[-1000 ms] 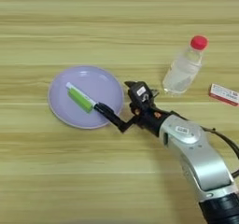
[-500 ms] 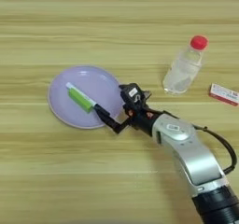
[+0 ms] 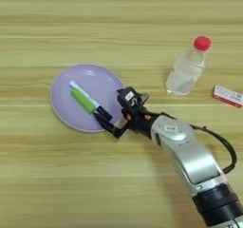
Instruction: Move the objects on the table
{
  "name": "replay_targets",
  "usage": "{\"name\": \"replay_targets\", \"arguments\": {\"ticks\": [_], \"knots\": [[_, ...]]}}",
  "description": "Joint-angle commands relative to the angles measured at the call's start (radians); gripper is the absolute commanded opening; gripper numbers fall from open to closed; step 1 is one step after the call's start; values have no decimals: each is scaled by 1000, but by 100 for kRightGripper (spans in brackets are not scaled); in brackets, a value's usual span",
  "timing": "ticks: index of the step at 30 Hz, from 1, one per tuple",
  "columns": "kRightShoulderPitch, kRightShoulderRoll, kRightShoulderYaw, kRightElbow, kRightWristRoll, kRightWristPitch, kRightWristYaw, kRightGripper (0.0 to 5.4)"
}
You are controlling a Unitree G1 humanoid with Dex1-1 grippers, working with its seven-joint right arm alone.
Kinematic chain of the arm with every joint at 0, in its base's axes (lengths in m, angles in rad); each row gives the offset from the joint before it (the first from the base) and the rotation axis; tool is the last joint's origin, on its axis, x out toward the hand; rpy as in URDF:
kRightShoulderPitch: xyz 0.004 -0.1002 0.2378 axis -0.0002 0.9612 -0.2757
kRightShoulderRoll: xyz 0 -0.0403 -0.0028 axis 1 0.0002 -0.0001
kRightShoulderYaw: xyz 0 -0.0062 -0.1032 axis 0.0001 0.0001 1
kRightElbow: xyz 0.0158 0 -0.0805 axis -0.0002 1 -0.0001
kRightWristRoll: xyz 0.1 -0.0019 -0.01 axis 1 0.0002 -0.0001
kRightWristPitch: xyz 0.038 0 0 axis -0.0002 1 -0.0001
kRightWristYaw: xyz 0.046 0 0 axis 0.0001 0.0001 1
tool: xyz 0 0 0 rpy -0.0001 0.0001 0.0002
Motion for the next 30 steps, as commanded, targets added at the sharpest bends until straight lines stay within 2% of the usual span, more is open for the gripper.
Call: {"name": "replay_targets", "arguments": {"ticks": [1, 8, 30], "knots": [[-64, -12, -5, -16, -13, -20, -6, 539], [-65, -21, 1, -1, -24, -16, 3, 539], [-65, -41, 25, 13, -50, -17, 29, 286]]}}
